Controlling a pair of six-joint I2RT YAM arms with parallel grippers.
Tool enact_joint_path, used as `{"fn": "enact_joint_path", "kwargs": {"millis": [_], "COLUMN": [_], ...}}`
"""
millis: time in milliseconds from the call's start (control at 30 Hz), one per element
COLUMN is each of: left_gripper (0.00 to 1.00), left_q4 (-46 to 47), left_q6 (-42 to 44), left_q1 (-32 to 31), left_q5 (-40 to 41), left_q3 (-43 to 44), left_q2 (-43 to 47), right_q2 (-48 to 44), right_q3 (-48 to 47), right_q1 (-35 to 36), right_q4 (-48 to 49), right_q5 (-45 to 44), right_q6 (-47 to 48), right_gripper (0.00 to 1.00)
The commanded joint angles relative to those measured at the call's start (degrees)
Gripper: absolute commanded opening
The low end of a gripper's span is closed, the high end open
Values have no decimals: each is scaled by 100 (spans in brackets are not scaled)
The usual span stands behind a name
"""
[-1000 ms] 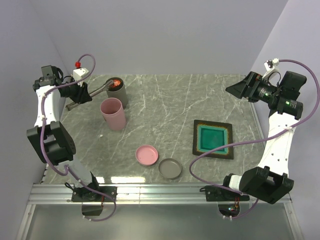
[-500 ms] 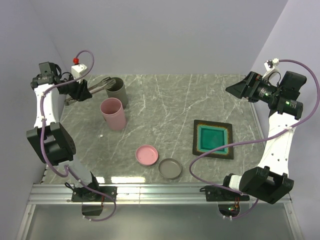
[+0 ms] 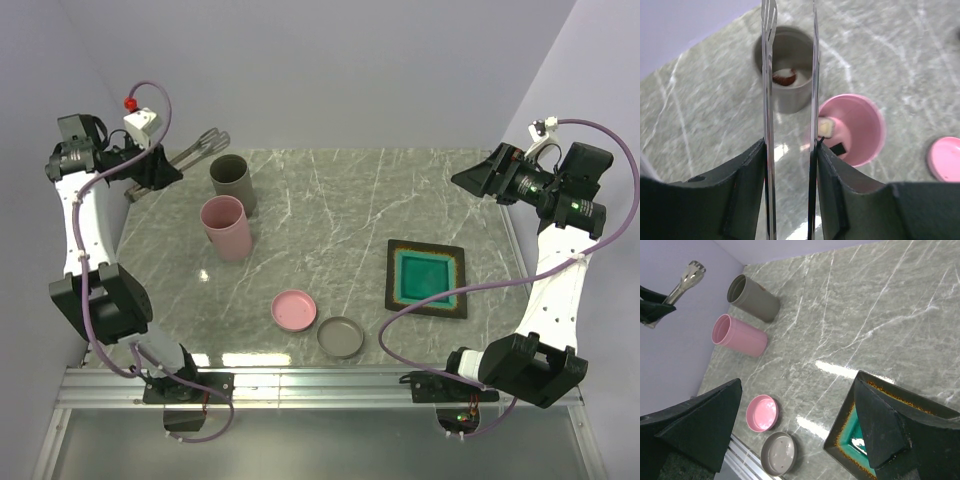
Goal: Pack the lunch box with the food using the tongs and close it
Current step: Place the food into the lunch box, then put down the clamp
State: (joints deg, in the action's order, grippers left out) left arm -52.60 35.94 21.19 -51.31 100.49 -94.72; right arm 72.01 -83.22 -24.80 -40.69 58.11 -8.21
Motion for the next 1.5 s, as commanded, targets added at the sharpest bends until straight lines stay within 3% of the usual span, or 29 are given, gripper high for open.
{"fn": "enact_joint_path", "kwargs": {"millis": [0,100,333,567,700,1067,1300,1467], "left_gripper": [47,48,49,50,50,52,53,55], "left_q4": [-346,-375,547,1418,2428,4239,4477,4521], "left_q6": [219,449,291,54,-368,-1335,-1257,-1186], "left_q1": [-272,-720,-3198,-4842,-5615,-6768,-7163,-7313], "left_q5": [-643,-871,-179,76,332,534,885,842], "left_q3": [190,-185,-899,-776,-742,584,1297,1430], "left_q2": [427,708,885,-134,-705,-2805,-3868,-4125], "right_q2": [-134,-134,-187,-170,-187,-213,-135,-134], "right_q3": [8,-10,-115,-423,-546,-774,-907,-766], "right_q1": [-52,-52,-43,-78,-95,-210,-254,-254], "right_q4": [201,175,219,87,87,210,193,272], "right_q5": [52,25,104,-19,-89,-177,-71,-142], "right_q6": [12,21,-76,-102,-146,-312,-357,-340], "right_gripper": [100,100,100,100,100,100,100,100]}}
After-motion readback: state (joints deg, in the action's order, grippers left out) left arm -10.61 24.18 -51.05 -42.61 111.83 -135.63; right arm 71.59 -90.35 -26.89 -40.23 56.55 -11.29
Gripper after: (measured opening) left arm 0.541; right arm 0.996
